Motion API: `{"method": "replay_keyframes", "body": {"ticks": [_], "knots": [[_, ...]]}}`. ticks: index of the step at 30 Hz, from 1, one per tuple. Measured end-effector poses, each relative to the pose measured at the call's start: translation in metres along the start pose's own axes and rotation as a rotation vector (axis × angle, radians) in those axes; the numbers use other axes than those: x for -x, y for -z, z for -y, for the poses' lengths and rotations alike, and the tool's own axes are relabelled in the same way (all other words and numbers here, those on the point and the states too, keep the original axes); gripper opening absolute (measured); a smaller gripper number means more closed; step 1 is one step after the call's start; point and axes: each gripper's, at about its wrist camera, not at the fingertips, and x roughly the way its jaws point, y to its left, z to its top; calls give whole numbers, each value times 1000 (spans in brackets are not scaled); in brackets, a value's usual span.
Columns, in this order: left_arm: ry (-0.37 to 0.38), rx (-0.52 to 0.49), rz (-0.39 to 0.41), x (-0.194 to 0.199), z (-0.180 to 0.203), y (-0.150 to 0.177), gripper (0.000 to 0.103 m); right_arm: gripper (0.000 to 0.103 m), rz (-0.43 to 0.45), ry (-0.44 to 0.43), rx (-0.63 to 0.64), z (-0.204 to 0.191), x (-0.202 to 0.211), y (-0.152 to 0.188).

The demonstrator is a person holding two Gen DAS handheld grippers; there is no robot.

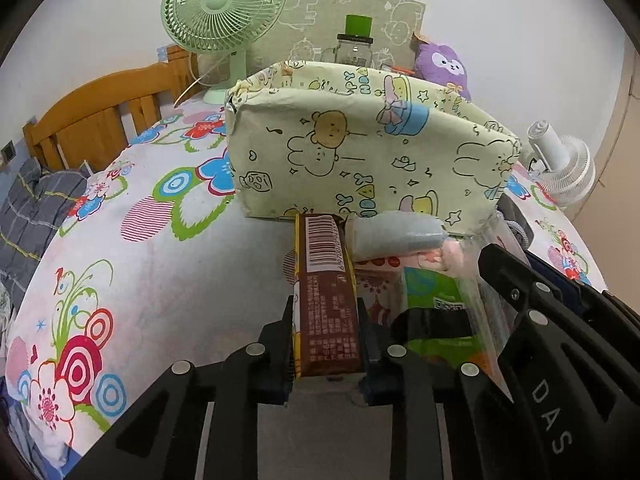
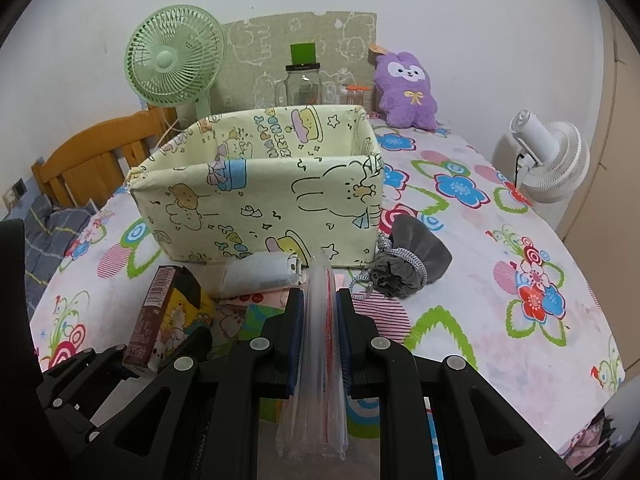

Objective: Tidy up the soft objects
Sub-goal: 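Grasp the brown-and-white carton with the left gripper while the right gripper holds the clear bag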

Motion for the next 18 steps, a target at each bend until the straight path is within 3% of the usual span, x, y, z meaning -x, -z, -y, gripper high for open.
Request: {"method": "replay_keyframes", "body": {"ticks": [18], "knots": [[-37, -41, 107, 50, 17, -9, 22, 19, 80, -43, -34, 12, 48, -8]]}}
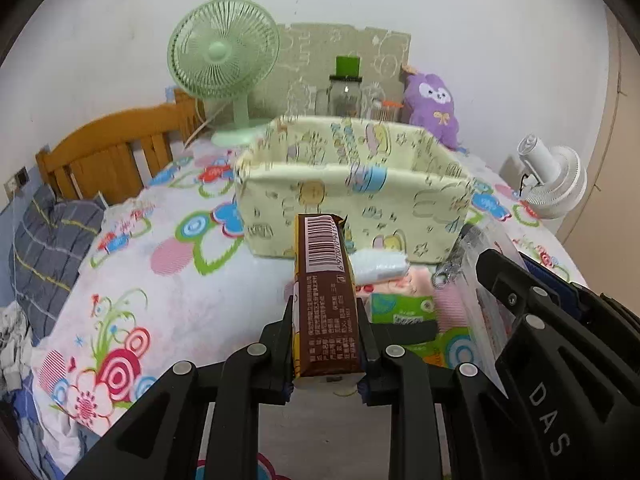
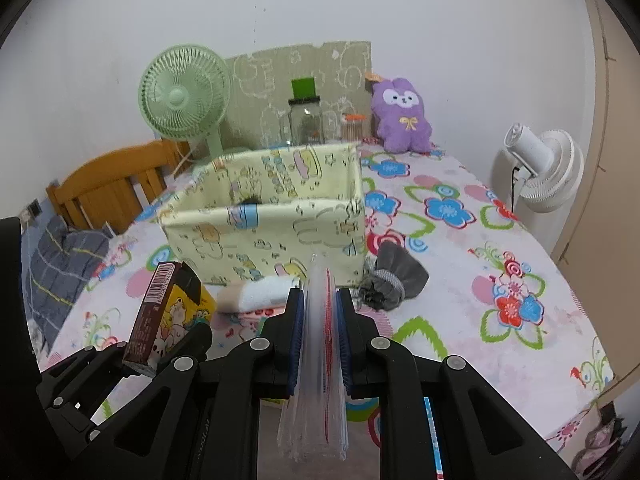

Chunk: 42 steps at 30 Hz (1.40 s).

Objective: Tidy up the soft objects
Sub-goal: 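Grasp the brown-and-white carton with the left gripper while the right gripper holds the clear bag, then carry the carton over the basket with left gripper while right gripper carries the clear bag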

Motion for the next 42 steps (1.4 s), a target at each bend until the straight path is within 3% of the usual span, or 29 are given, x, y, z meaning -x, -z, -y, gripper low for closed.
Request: {"method": "replay_keyframes", "body": {"ticks": [23, 42], "knots": [[-11, -21, 123, 52, 5, -39, 22, 19, 87, -20, 0, -2, 52, -43], [-17, -43, 164, 50, 5, -74, 22, 19, 103, -27, -6, -5, 46, -76]]}}
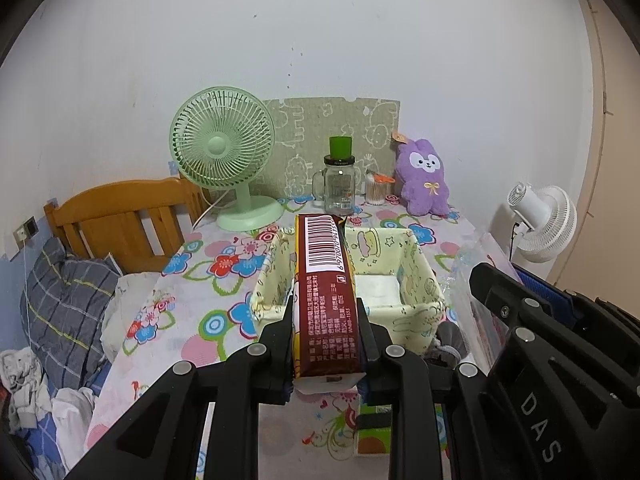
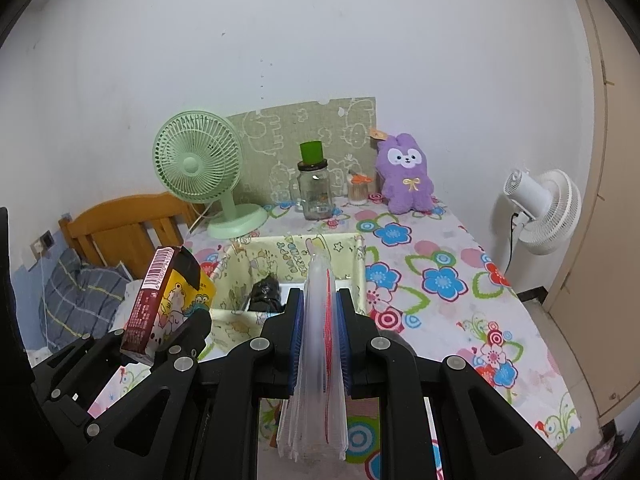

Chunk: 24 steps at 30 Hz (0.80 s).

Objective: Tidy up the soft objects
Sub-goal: 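Carry the carton over the basket with left gripper while right gripper carries the clear bag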

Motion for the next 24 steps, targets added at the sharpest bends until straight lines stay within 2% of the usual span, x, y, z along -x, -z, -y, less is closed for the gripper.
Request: {"method": "replay_keyframes", "body": {"ticks": [9, 24], "knots": [[-1, 3, -9, -20, -4, -14, 22, 19, -1, -2, 2, -3, -21, -15], [5, 1, -59, -66, -8, -28, 22, 19, -50, 6, -6, 0, -72, -29]]}}
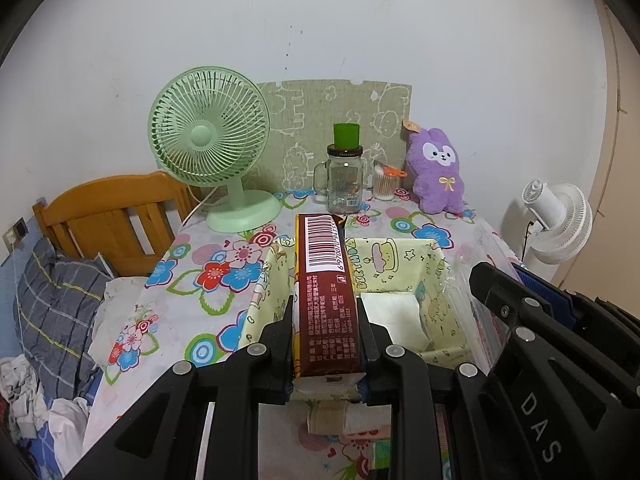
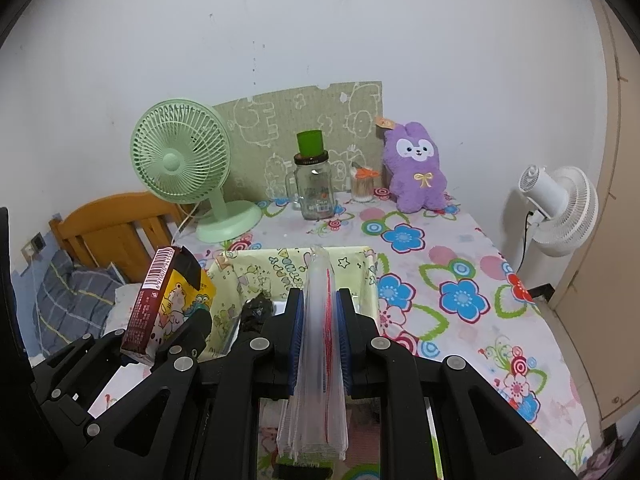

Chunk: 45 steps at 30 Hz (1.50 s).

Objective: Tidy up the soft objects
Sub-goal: 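Carry the carton over the basket with left gripper while right gripper carries the clear bag, then drop the carton into the basket with left gripper while right gripper releases the bag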

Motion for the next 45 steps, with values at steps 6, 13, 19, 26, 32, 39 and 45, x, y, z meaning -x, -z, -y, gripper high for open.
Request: {"method": "replay_keyframes", "body": {"ticks": [6, 13, 19, 26, 32, 39, 45], "knots": [[-3, 2, -18, -18, -4, -7, 22, 19, -16, 0, 3, -3, -20, -7], [5, -5, -56, -42, -8, -10, 22, 19, -48, -2, -12, -4, -46, -10], [2, -19, -85, -60, -10, -8, 25, 19, -69, 5, -8, -5, -66, -7], [2, -66, -117, -74, -11, 2, 52, 19, -101, 13, -27, -4, -89, 4], [19, -61, -144, -85, -15, 5, 68, 19, -124, 13, -28, -7, -103, 8], [64, -76, -145, -88, -11, 7, 85, 19, -140, 18, -29, -5, -113, 9], [69, -80, -144, -91, -8, 6, 91, 22, -139, 25, -23, -3, -115, 10]]}}
